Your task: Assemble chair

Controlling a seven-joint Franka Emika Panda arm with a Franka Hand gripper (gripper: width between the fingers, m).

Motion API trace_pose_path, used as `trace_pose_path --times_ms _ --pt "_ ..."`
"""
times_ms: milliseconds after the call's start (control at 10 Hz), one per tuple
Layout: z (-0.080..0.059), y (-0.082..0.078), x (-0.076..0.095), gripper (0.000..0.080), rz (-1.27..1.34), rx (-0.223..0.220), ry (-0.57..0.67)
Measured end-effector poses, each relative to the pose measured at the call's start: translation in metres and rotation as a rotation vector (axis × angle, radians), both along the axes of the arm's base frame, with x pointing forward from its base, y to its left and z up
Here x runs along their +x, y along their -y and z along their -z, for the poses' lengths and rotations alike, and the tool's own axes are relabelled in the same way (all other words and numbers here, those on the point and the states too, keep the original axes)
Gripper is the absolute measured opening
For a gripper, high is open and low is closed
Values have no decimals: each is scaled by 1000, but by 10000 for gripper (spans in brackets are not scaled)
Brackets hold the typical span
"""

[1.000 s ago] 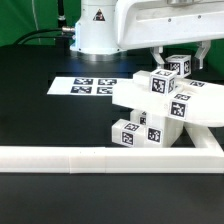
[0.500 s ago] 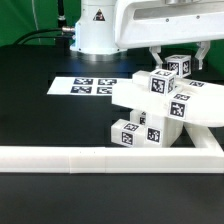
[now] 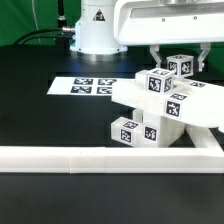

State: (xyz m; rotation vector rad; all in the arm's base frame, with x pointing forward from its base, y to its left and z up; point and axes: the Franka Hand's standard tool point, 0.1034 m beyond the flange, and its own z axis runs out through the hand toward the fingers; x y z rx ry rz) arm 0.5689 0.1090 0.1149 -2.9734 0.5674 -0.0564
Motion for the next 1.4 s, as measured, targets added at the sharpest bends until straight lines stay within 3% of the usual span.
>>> trace_pose_path --times_ms 300,400,600,1300,1400 --pt "0 0 0 407 34 1 -4" --pt "0 0 0 596 18 0 -2" --pt "0 -1 0 634 -55 -6 5" --pt "-2 -3 -3 649 -500 -51 51" --pt "-2 -2 -3 526 -563 -55 57"
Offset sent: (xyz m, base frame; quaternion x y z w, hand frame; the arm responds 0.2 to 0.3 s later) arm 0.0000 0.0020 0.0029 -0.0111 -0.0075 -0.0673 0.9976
